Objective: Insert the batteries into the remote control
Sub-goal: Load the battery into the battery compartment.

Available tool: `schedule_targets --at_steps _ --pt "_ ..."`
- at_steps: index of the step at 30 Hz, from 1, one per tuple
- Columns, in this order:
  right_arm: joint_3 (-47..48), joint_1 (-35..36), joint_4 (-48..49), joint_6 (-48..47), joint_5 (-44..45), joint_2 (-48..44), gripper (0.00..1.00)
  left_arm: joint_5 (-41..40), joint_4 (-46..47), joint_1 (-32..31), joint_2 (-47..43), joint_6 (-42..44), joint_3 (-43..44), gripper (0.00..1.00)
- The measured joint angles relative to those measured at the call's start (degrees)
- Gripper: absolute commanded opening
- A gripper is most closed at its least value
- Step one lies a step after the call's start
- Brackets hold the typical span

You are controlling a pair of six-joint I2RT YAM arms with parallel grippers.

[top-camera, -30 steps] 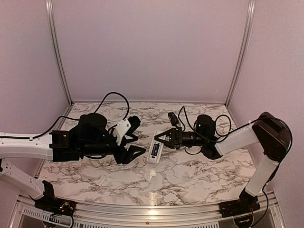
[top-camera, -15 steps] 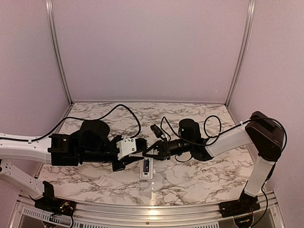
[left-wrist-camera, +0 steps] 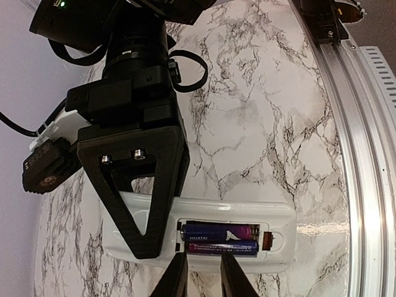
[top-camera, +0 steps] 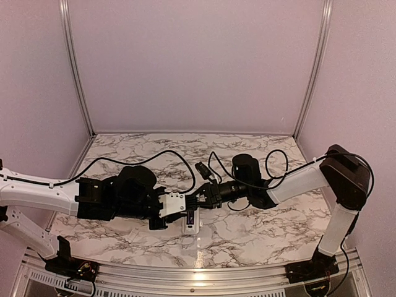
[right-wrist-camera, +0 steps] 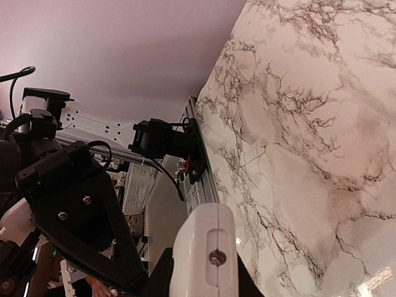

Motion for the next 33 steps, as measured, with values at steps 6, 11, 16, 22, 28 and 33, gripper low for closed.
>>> schedule_targets --at_steps 6,11,16,22,28,33 --pt "0.15 0.39 -0.87 -0.96 -0.11 0.0 0.0 -0.79 0.0 0.0 0.07 0.24 0.04 0.2" --pt "1.66 0.87 -1.95 -1.66 -0.48 0.0 0.0 -0.79 0.0 -0.02 0.7 0.42 0.35 0.2" --pt "2.25 0.94 -2.73 -2.16 -0.59 0.0 0.0 -0.79 -0.02 -0.04 1.09 0.44 0.39 0.2" --pt "2.27 0.98 -3.52 -2.82 -0.63 0.0 0.0 -0.9 -0.02 -0.07 1.18 0.46 0.46 0.2" --pt "2.27 1.31 -3.82 -3.13 -0.66 0.0 0.0 -1.88 -0.02 -0.07 1.27 0.59 0.48 0.2" --pt "2.27 1.57 -3.82 -3.15 -0.68 0.0 0.0 -2.58 -0.02 -0.07 1.57 0.61 0.66 0.19"
